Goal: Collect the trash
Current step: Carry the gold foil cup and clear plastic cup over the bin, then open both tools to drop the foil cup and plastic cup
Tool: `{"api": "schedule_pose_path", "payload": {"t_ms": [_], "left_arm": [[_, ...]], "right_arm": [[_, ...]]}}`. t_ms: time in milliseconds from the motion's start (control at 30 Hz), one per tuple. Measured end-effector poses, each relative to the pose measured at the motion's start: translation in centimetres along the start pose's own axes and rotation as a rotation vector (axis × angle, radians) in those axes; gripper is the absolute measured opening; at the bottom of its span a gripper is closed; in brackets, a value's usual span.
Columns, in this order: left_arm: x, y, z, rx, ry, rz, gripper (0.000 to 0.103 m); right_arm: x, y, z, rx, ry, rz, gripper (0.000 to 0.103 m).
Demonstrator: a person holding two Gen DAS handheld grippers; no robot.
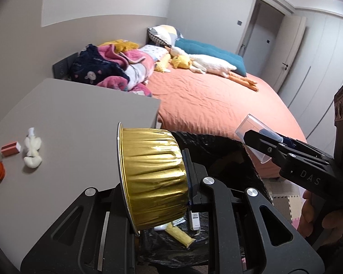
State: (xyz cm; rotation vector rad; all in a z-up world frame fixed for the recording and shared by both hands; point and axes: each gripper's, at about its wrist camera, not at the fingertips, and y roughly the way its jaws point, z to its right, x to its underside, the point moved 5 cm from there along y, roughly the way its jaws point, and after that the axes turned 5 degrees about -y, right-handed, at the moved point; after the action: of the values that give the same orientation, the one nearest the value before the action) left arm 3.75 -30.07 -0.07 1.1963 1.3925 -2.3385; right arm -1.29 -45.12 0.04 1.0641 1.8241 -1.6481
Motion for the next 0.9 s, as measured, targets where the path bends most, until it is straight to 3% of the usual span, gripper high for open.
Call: {"api": "schedule_pose_path", "payload": {"t_ms": [767,833,867,900], "left_arm": [[1.0,4.9,5.1,0.078,0.091,-0.109,0.02],[1.2,5.6,5.3,0.073,0.101,-0.14,0.059],[1.2,5.6,5.1,0.052,0.088,-0.132,0.096],[1.1,5.3,5.0,0.037,0.075,-0.102,0.097]], "right_arm": [[1.8,-0.4,7.3,0.117,0.114,-0.025,0.051],[1.8,-0.4,7.4,0.134,0.116,-0.021,0.053],[1.8,-0.5,7.5,0.141,0.123,-0.016,0.063],[1.7,-0.6,7.7,0.146,0.131,-0.009,0.074]]}}
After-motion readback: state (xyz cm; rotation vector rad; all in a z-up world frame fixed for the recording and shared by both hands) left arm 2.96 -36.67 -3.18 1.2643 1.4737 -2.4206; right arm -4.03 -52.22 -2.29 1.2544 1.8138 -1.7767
